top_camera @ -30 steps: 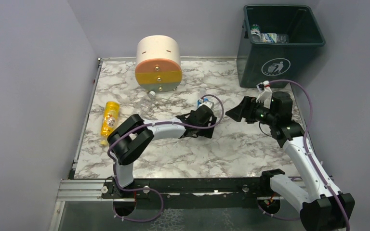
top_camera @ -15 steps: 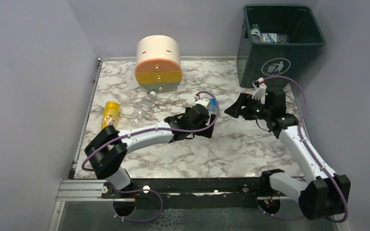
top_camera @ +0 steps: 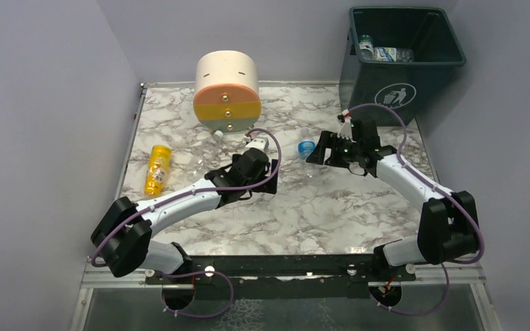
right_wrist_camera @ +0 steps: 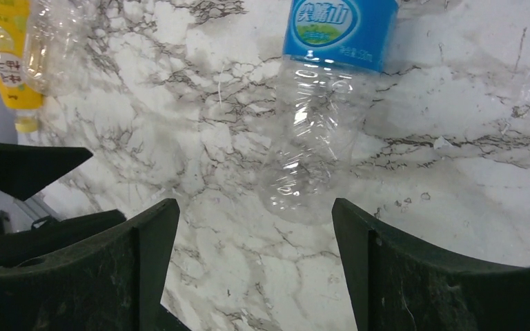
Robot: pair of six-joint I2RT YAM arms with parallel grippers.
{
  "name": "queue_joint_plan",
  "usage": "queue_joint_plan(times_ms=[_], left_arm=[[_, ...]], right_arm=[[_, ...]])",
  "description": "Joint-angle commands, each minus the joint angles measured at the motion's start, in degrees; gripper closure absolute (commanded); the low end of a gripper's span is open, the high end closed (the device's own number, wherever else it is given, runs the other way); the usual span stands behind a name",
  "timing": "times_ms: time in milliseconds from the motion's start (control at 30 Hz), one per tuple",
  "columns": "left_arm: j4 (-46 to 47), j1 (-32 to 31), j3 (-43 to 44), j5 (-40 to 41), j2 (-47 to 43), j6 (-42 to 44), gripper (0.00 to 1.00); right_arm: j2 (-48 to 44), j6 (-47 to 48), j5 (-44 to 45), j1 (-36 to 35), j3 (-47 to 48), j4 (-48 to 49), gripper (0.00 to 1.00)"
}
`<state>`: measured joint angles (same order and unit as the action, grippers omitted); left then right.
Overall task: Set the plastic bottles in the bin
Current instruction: Pick up the plastic bottle at the center of the board.
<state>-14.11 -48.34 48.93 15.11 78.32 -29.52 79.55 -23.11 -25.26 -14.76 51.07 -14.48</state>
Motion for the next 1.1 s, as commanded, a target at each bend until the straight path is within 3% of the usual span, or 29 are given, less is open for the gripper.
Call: queue_joint_plan(times_ms=[0,133,433,700,1067], left_arm=[[-0.57,0.82,-0.07,1.15,-3.05,0.67,0.01],[-0.66,1.10,-0.64,0.82,-3.74,0.50,0.01],[-0.67,1.53,-1.49,0.79,-4.79,0.38,0.01],[-1.10,2.03,-1.38,0.71,-6.07,0.77,0.01],[-1.03,2.41,-1.26,0.27,-5.73,0.98,0.01]], right_arm=[[4.38,0.09,8.54,-2.82,3.91,-0.19,0.16],[8.04,1.75,18.48,-5.03,6.41,-3.24,0.16],[15.10,1.12,18.86,-7.78,8.98,-1.61,0.15],[20.63,1.38,24.44,-9.67,11.24,-3.82,0.16],[18.54,2.34,25.34,-9.76,12.24,-4.42,0.44]])
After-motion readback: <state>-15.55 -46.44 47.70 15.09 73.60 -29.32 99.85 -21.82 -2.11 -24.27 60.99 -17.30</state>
